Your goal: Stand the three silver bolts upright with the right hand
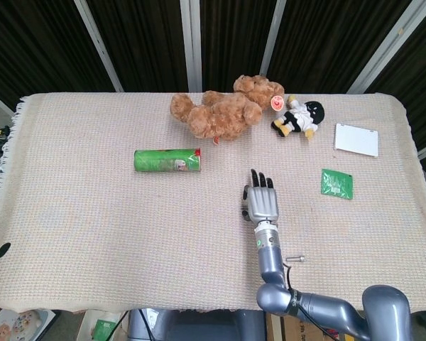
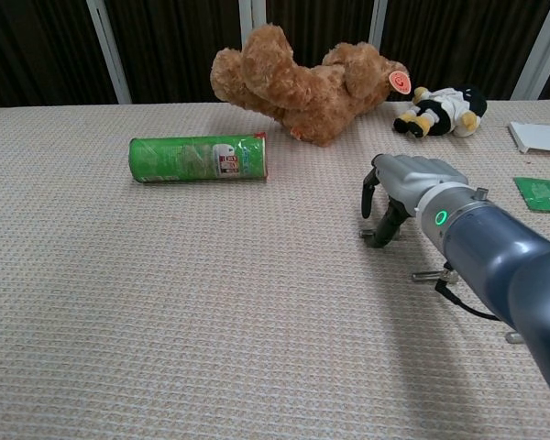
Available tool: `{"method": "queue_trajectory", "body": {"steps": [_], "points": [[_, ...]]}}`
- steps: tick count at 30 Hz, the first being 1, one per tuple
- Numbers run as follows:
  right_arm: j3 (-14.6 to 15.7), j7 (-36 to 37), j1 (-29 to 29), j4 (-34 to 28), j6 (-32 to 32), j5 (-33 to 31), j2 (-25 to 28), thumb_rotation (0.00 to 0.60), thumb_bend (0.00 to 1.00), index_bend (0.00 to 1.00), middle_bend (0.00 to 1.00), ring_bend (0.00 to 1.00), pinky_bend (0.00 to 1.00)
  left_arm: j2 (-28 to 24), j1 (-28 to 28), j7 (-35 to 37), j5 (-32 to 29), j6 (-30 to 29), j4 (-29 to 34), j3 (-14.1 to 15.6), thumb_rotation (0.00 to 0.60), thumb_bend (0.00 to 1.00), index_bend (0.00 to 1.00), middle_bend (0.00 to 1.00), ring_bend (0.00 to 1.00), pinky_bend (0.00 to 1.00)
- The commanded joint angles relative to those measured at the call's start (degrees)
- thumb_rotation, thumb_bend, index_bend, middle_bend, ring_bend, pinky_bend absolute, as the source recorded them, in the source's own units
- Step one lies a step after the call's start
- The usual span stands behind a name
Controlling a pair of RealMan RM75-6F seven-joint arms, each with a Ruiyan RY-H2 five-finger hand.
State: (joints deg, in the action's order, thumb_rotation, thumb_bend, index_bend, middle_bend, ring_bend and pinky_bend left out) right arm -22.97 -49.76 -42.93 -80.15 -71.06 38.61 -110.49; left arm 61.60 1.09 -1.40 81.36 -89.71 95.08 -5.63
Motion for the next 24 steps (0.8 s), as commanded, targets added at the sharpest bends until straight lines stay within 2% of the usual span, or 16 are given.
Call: {"method": "queue_trajectory", "body": {"steps": [1, 11, 24], "points": [[0.2, 0.3, -0.1, 0.2, 0.2, -0.2, 0.0, 0.600, 0.24, 0.52, 0.01, 0.02, 0.11, 0.0, 0.0, 0.0, 0.0, -0.1, 0.0, 0.0, 0.600, 0.24, 0.07, 0.07, 0.00, 0.13], [0.9, 0.2, -0.6, 0.7, 0.3, -0.6, -0.1, 0.600, 0.32, 0.54, 0.01, 0.03, 0.11, -0.1, -0.1, 0.2, 0.0, -0.3, 0.0, 0.0, 0.600, 0.24, 0.07, 0.07, 0.00, 0.13], [1.3, -0.4, -1.2, 0.5, 0.6, -2.2, 0.3, 0.600, 0.32, 0.54, 0.01, 0.03, 0.11, -0.1, -0.2, 0.0, 0.0, -0.3, 0.1, 0.0, 0.600, 0.24, 0.07, 0.07, 0.00, 0.13]]}}
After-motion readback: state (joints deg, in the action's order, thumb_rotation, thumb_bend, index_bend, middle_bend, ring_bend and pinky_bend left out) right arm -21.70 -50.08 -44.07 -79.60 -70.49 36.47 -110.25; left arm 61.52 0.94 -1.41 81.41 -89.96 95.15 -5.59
